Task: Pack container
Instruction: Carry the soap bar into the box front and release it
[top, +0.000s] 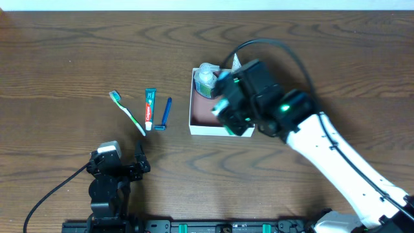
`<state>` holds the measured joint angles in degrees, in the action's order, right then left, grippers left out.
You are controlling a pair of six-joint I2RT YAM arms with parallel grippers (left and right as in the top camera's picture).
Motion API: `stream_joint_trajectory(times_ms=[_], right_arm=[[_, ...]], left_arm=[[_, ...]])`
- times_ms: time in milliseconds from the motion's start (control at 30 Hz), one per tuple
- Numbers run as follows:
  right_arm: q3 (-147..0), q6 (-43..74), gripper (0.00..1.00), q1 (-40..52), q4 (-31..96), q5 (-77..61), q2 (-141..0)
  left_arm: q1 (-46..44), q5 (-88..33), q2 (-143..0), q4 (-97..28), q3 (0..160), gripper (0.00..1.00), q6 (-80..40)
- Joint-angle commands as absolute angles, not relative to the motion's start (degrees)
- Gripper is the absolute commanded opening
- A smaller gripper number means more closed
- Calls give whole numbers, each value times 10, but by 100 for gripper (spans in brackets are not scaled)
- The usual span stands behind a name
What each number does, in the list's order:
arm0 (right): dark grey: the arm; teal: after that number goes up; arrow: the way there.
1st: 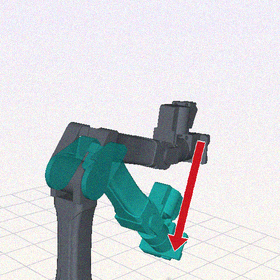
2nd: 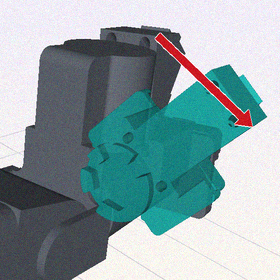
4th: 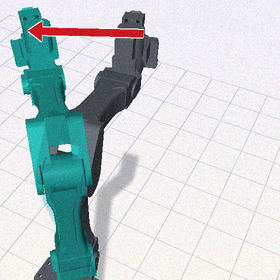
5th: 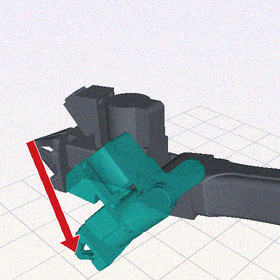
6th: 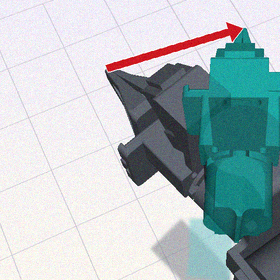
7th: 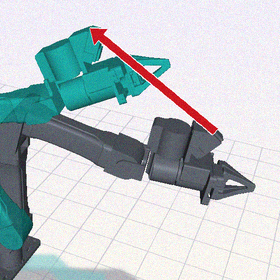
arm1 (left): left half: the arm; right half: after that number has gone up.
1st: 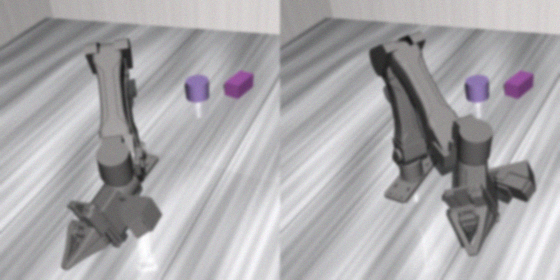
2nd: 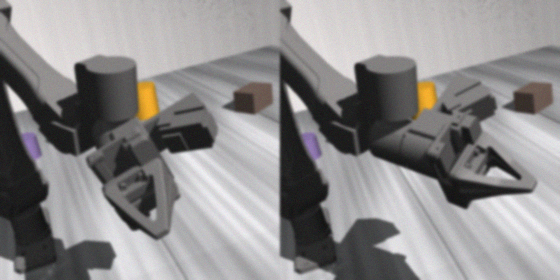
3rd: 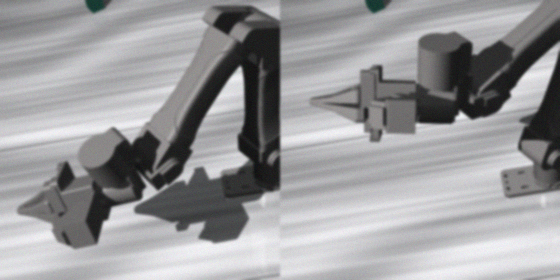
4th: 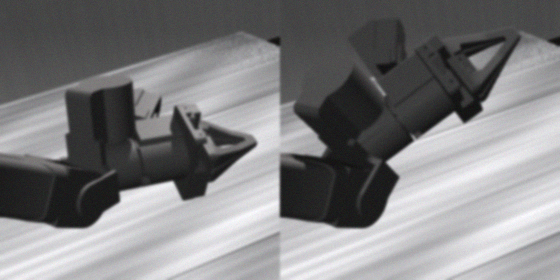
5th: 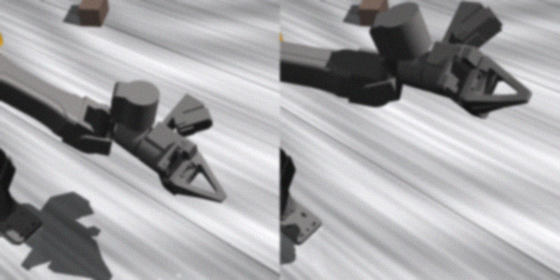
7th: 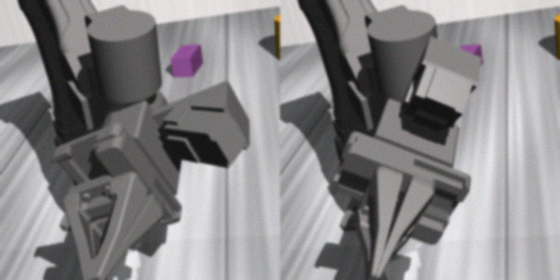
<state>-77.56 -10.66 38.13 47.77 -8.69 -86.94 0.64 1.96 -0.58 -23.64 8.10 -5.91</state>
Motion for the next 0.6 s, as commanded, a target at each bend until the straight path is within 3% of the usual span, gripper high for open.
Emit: stream_joint_trajectory(times_ms=[0,133,233,433,500,533,567], right_arm=[[-783,-273,1,399,442,-42,-898],[-783,-381,2,393,403,-36,-934],[-783,-439,9,383,395,-36,-960],[-783,-442,21,378,402,-36,-1004],[-783,-439,36,378,409,-37,-1014],[-783,-433,49,378,410,-36,-1016],[-783,-431,54,378,410,-36,-1018]], left_arm=[[10,29,-2,-239,70,98,-51],[10,29,-2,-239,70,98,-51],[10,29,-2,-239,70,98,-51],[10,29,-2,-239,70,98,-51],[10,29,-2,-239,70,98,-51],[10,29,-2,-239,70,98,-51],[10,29,-2,-239,70,98,-51]])
